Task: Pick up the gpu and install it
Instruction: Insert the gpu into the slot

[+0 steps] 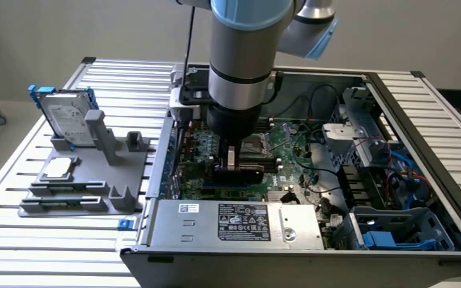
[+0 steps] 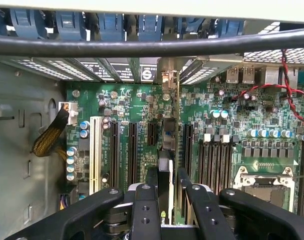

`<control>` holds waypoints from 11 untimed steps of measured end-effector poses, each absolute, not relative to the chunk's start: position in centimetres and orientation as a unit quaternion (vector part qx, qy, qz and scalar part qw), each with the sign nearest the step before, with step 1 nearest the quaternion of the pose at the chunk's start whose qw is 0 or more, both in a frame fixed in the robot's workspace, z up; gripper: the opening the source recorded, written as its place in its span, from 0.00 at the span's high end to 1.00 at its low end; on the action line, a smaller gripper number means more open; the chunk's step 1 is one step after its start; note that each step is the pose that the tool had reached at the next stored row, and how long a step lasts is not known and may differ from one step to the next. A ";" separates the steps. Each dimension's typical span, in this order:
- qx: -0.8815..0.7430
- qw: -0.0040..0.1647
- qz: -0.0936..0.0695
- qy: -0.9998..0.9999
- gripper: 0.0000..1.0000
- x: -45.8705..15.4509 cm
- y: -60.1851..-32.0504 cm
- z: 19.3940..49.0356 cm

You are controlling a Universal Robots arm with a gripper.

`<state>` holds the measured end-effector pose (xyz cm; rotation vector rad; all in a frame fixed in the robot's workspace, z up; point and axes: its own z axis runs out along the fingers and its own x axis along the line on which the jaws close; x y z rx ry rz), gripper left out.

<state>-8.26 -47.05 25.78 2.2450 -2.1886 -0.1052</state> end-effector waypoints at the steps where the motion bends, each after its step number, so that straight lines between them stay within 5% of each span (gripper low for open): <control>1: 0.716 0.002 -0.034 -0.698 0.73 -8.3 -47.1 25.8; 11: 0.716 0.001 -0.035 -0.698 0.73 -8.1 -47.1 25.6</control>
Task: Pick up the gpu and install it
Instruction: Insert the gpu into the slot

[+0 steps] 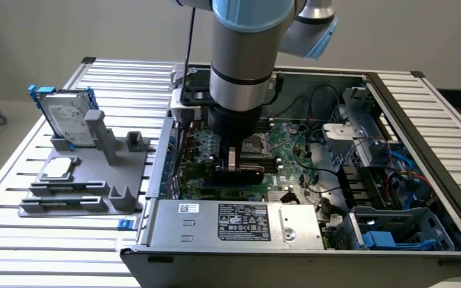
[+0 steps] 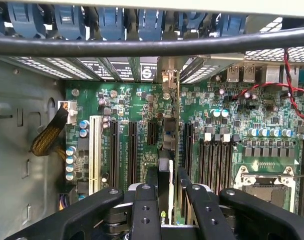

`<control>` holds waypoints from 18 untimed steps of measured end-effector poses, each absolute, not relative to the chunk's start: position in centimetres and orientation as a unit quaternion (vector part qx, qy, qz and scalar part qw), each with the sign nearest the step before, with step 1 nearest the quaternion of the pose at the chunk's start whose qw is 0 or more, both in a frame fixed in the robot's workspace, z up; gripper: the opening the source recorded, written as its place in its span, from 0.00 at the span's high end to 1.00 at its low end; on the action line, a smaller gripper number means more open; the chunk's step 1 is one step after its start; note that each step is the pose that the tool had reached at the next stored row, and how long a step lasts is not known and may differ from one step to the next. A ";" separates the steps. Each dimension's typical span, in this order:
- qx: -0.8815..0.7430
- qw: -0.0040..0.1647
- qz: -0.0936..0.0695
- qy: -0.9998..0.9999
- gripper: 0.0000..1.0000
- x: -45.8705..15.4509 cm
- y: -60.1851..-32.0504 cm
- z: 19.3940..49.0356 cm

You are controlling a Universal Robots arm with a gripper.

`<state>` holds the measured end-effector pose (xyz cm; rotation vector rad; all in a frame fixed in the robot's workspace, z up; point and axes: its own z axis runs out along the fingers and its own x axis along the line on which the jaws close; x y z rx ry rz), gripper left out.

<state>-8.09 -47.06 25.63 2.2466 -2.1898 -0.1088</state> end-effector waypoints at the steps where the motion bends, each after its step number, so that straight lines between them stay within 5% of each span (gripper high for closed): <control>1: 0.716 0.001 -0.035 -0.698 0.73 -8.1 -47.1 25.6; 14: 0.716 0.003 -0.037 -0.698 0.72 -8.1 -47.1 25.5; 16: 0.716 0.004 -0.038 -0.697 0.59 -8.0 -47.1 26.0; 18: 0.715 0.005 -0.039 -0.698 0.59 -8.0 -47.1 26.7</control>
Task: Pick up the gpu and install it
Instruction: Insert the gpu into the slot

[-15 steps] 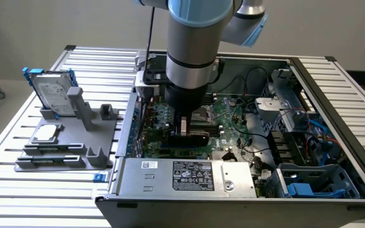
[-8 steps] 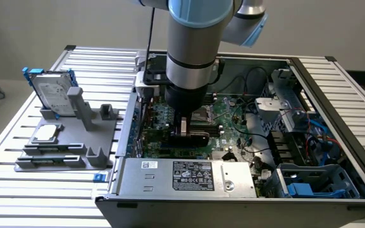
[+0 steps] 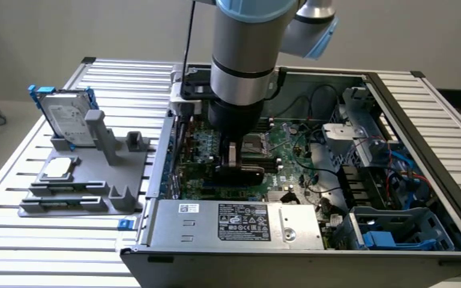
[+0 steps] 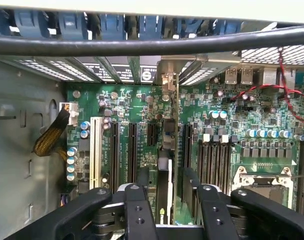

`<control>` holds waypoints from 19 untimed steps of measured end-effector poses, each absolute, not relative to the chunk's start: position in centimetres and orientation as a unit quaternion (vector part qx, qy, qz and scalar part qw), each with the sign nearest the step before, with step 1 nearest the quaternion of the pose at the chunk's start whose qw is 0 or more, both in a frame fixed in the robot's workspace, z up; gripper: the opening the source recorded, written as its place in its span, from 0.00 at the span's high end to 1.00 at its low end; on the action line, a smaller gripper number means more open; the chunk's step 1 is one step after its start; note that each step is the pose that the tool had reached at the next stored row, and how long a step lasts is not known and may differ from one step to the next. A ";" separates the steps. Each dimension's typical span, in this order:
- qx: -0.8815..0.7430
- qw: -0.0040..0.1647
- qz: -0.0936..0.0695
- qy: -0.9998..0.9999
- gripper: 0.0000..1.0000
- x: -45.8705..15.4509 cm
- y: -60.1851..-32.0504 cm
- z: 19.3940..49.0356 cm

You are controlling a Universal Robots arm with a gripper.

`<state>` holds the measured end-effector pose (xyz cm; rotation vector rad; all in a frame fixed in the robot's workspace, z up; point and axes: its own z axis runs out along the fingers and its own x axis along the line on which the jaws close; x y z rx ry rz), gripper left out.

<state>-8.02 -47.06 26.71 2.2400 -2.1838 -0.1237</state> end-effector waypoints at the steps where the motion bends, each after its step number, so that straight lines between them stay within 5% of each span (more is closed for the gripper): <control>1: 0.715 0.006 -0.040 -0.698 0.59 -8.0 -47.1 27.0; 11: 0.715 0.010 -0.044 -0.697 0.59 -7.6 -47.1 29.6; 19: 0.715 0.012 -0.046 -0.697 0.86 -7.4 -47.1 30.1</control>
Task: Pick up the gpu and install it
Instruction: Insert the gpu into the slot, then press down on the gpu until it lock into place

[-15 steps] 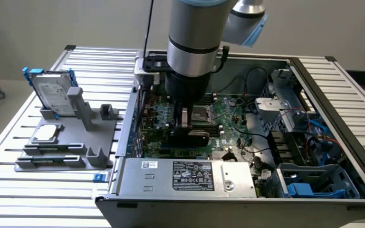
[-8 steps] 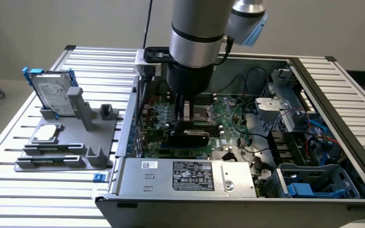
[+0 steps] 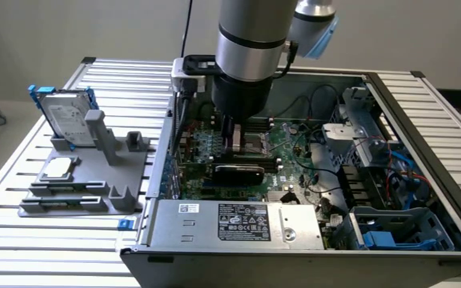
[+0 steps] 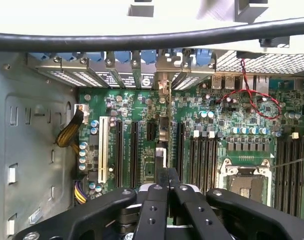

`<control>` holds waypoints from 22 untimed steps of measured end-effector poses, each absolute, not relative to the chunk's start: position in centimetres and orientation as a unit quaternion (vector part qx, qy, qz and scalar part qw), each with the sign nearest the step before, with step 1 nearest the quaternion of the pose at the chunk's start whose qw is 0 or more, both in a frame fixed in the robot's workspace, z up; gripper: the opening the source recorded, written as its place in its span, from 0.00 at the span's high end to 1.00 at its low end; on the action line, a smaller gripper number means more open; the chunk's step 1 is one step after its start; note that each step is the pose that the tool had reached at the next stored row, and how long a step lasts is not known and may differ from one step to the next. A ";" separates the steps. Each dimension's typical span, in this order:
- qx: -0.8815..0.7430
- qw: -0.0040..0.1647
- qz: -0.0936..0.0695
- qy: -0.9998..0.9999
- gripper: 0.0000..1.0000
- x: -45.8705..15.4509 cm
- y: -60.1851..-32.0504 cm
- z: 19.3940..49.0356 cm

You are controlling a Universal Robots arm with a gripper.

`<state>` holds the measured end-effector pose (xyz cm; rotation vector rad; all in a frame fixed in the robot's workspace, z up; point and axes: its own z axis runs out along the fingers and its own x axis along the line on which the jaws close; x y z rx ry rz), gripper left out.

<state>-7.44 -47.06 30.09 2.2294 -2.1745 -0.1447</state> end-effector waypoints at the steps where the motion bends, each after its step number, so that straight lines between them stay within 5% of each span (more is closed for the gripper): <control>1: 0.715 0.012 -0.046 -0.697 0.89 -7.4 -47.1 30.1; 22: 0.715 0.012 -0.046 -0.697 0.89 -7.4 -47.0 30.0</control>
